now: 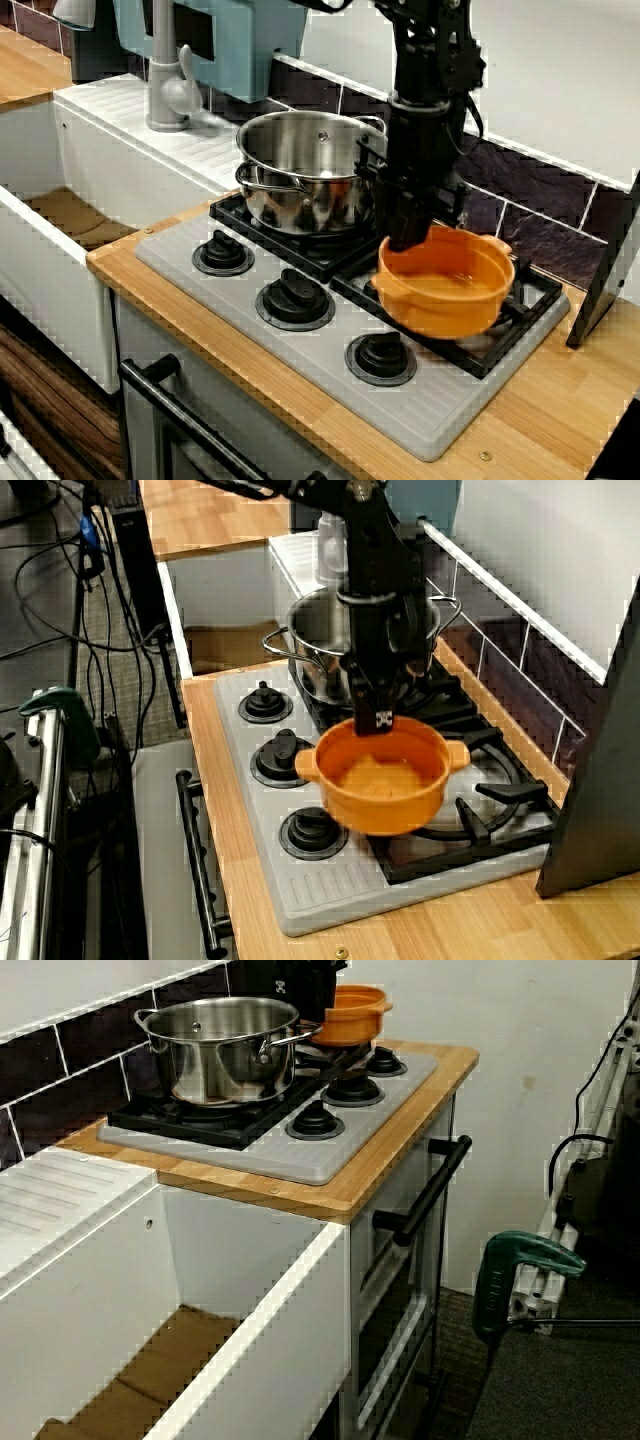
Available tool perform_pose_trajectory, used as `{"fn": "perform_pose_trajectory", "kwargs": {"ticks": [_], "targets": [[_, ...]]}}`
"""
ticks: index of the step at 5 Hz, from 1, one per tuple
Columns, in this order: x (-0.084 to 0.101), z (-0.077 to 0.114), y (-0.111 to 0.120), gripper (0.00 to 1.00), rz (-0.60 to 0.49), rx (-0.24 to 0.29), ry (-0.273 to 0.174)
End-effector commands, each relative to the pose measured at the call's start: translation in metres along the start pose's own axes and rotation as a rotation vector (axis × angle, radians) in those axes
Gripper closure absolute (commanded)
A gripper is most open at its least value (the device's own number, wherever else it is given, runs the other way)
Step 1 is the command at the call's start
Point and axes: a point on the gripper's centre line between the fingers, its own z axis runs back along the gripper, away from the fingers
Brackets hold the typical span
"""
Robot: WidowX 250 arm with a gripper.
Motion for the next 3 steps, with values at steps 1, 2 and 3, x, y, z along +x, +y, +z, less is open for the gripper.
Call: {"fn": "perform_pose_trajectory", "kwargs": {"ticks": [1, 2, 3], "targets": [[0.006, 0.053, 0.0, 1.0, 0.001, -0.036, -0.126], [0.01, 0.065, 0.0, 1.0, -0.001, -0.049, -0.131], [0.012, 0.075, -0.002, 1.0, -0.007, -0.053, -0.135]]}}
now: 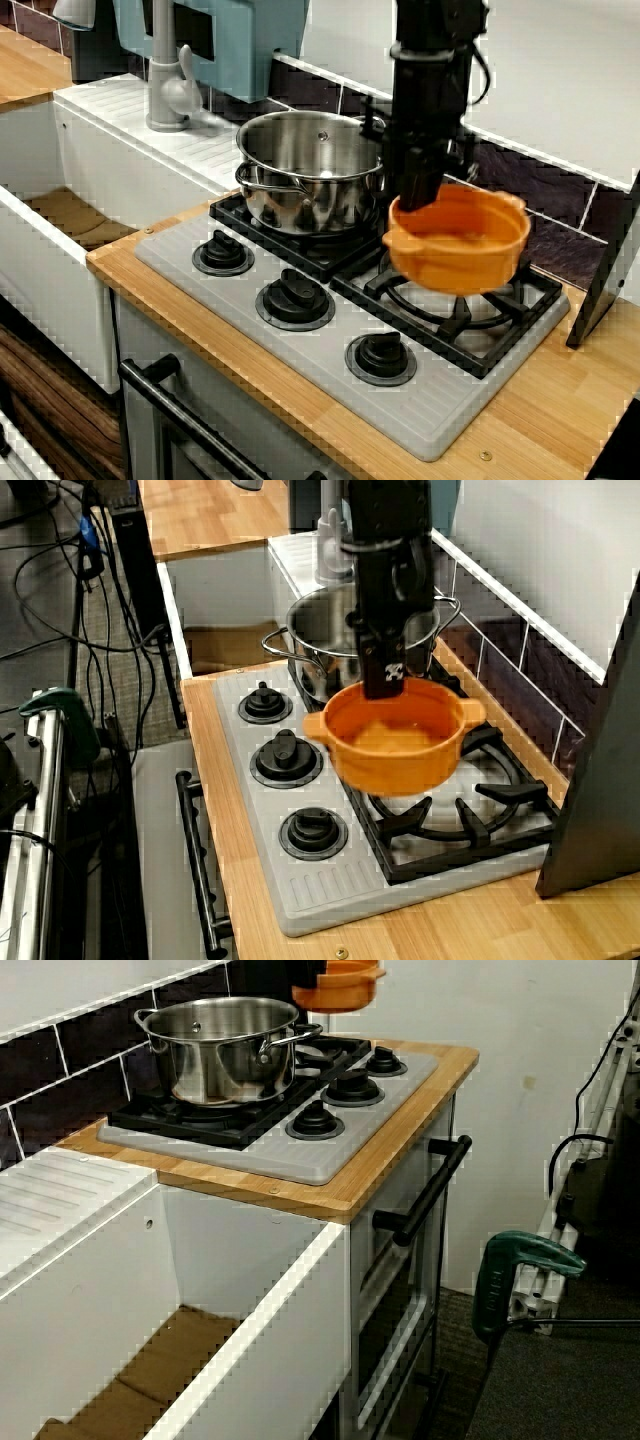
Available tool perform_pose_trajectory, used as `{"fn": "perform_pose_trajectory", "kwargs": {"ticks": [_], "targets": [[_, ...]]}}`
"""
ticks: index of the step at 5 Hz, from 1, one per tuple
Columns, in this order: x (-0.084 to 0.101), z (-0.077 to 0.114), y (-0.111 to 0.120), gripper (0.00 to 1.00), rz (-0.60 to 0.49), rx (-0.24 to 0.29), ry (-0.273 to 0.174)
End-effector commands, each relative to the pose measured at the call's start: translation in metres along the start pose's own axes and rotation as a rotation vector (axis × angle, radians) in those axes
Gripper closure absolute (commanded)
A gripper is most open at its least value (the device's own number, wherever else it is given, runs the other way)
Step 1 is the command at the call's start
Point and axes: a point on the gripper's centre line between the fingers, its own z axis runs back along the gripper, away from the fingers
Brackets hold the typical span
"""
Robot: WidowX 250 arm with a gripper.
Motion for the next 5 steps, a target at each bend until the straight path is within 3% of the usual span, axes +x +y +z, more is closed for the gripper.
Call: {"fn": "perform_pose_trajectory", "kwargs": {"ticks": [1, 5], "targets": [[0.004, 0.058, 0.0, 1.0, -0.016, -0.023, -0.107], [0.01, 0.088, 0.008, 1.0, -0.015, -0.029, -0.126]]}}
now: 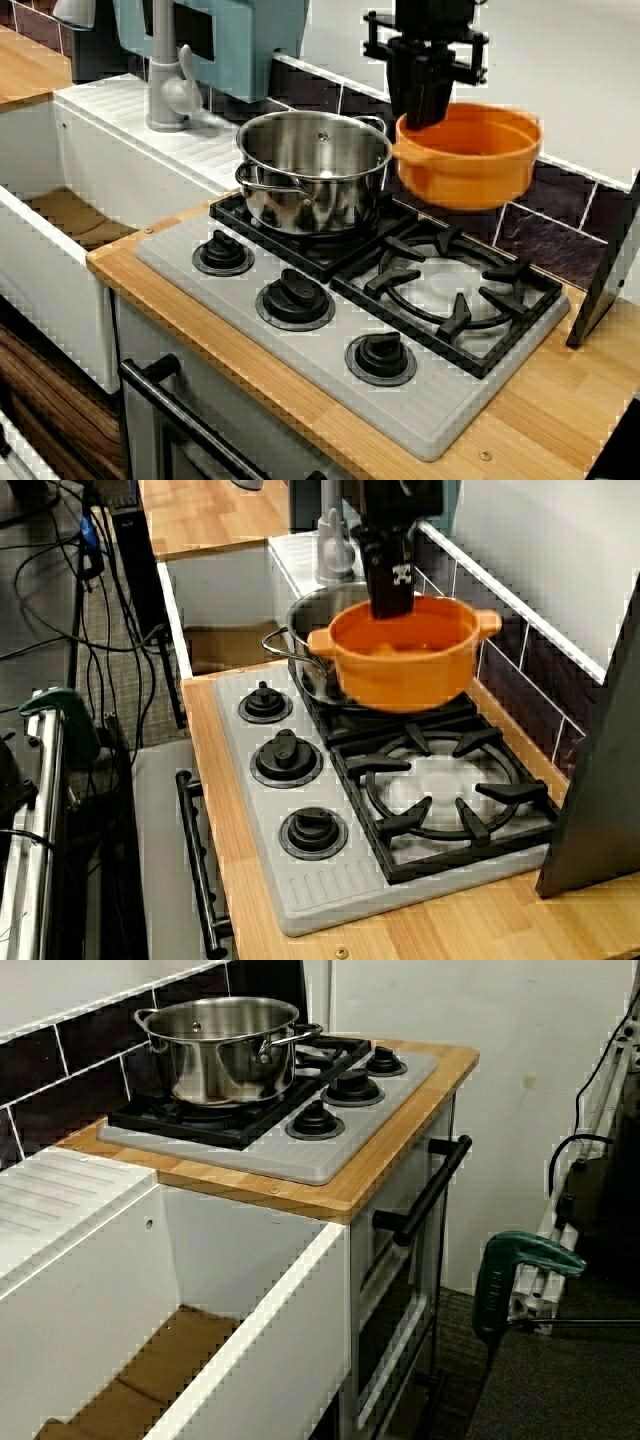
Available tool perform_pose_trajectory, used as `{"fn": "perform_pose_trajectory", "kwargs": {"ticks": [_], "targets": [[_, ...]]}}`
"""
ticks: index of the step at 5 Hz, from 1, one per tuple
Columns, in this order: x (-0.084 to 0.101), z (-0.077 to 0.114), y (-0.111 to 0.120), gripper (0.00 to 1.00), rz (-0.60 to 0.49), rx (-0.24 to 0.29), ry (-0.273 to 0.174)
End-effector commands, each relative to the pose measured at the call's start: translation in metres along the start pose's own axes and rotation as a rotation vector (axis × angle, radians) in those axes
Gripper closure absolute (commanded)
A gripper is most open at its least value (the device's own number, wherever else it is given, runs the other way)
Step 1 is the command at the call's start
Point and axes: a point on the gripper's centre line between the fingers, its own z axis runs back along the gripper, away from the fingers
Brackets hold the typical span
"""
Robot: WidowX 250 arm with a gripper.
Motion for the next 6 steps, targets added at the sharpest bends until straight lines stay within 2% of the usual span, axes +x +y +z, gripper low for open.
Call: {"fn": "perform_pose_trajectory", "kwargs": {"ticks": [1, 3, 5, 6], "targets": [[0.001, 0.038, -0.005, 1.0, -0.018, 0.0, -0.095], [0.003, 0.05, -0.005, 1.0, -0.02, 0.013, -0.114], [0.007, 0.052, -0.011, 1.0, -0.045, 0.098, -0.133], [0.007, 0.046, -0.016, 1.0, -0.152, 0.141, -0.126]]}}
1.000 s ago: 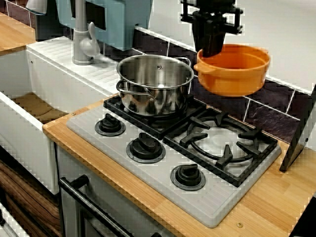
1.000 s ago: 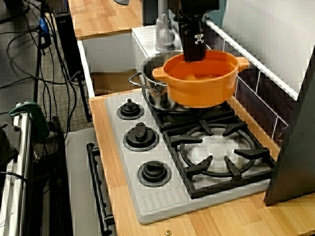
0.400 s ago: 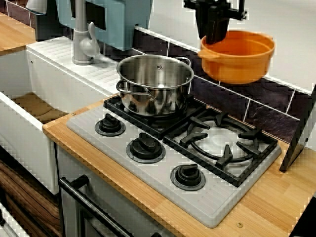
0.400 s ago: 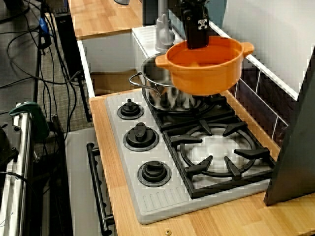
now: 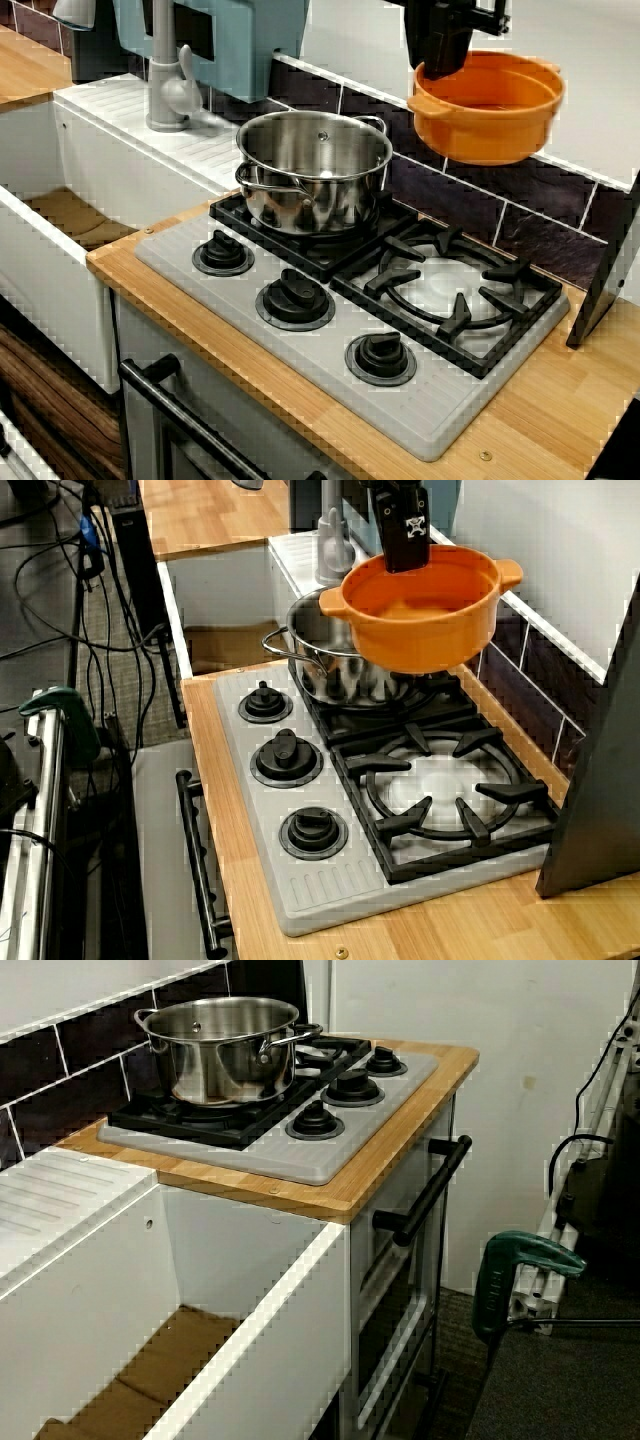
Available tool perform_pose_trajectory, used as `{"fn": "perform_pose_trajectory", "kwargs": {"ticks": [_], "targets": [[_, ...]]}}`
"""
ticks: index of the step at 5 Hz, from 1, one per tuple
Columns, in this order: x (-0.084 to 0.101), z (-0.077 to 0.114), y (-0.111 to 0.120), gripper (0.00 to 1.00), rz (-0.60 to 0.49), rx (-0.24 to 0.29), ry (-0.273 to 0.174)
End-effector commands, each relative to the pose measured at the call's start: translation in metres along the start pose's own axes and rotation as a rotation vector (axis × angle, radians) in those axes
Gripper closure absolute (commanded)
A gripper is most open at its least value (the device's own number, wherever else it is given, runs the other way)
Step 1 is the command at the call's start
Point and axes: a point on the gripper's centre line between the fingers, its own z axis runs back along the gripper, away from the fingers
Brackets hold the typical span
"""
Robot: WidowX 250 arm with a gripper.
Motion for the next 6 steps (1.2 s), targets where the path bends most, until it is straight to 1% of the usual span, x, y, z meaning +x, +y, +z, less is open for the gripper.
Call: {"fn": "perform_pose_trajectory", "kwargs": {"ticks": [1, 2, 3, 4, 5, 6], "targets": [[-0.003, 0.012, -0.006, 1.0, -0.227, 0.01, -0.045], [-0.004, 0.011, -0.004, 1.0, -0.325, -0.038, -0.017], [-0.005, 0.001, -0.007, 1.0, -0.483, 0.018, -0.01], [-0.006, -0.01, -0.015, 1.0, -0.575, 0.058, -0.012], [-0.01, -0.02, -0.015, 1.0, -0.686, 0.03, -0.002], [-0.013, -0.028, -0.016, 1.0, -0.693, 0.001, 0.004]]}}
